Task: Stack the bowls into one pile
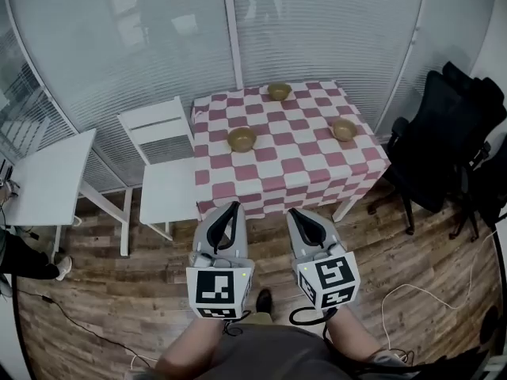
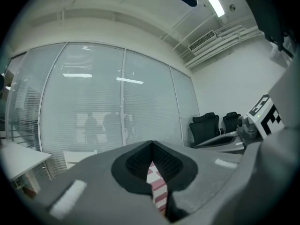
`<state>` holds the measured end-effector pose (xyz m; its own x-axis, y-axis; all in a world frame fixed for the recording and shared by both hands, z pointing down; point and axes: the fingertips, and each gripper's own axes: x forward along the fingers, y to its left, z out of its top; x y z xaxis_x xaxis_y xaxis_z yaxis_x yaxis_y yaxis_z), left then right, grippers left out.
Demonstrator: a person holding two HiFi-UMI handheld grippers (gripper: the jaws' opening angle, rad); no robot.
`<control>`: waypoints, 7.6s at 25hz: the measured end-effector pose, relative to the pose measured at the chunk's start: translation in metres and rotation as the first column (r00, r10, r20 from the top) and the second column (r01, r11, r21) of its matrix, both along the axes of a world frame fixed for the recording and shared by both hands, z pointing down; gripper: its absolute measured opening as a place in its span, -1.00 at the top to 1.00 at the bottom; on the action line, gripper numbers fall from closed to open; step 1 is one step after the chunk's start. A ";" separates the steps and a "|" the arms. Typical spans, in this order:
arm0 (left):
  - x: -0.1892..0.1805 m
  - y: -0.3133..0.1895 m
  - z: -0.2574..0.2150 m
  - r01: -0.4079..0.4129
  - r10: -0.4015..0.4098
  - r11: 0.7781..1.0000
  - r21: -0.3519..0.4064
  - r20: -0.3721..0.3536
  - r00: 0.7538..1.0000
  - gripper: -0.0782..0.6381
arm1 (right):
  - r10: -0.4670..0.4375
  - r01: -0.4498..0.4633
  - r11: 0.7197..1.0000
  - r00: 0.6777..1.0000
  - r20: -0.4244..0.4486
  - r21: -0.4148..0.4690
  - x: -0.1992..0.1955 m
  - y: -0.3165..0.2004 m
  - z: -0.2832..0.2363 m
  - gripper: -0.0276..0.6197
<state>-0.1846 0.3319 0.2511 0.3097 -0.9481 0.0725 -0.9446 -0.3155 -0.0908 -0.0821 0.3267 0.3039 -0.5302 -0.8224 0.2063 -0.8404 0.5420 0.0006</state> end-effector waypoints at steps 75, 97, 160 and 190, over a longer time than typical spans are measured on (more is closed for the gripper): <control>-0.104 -0.398 0.143 0.207 -0.238 0.902 -0.379 -0.038 0.970 0.78 | -0.254 0.213 0.890 0.966 -0.052 -0.404 -0.103 -0.407 0.179 0.43; -0.109 -0.418 0.189 0.162 -0.214 0.866 -0.474 -0.057 0.975 0.78 | -0.190 0.175 0.833 0.981 0.027 -0.525 -0.105 -0.407 0.219 0.77; 0.256 -0.457 0.066 -0.314 0.311 0.929 -0.194 -0.046 0.949 0.78 | 0.341 -0.273 0.907 0.923 0.178 -0.320 0.260 -0.421 0.083 0.79; 0.301 -0.485 0.190 -0.210 0.216 0.861 -0.463 -0.042 0.976 0.78 | 0.316 -0.278 0.869 0.948 0.026 -0.409 0.325 -0.450 0.202 0.79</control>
<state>0.1168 -0.1530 0.4415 0.4968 -0.7163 0.4899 -0.8494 -0.5173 0.1049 0.2432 -0.1235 0.5060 -0.3055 -0.8037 0.5106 -0.9479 0.2058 -0.2432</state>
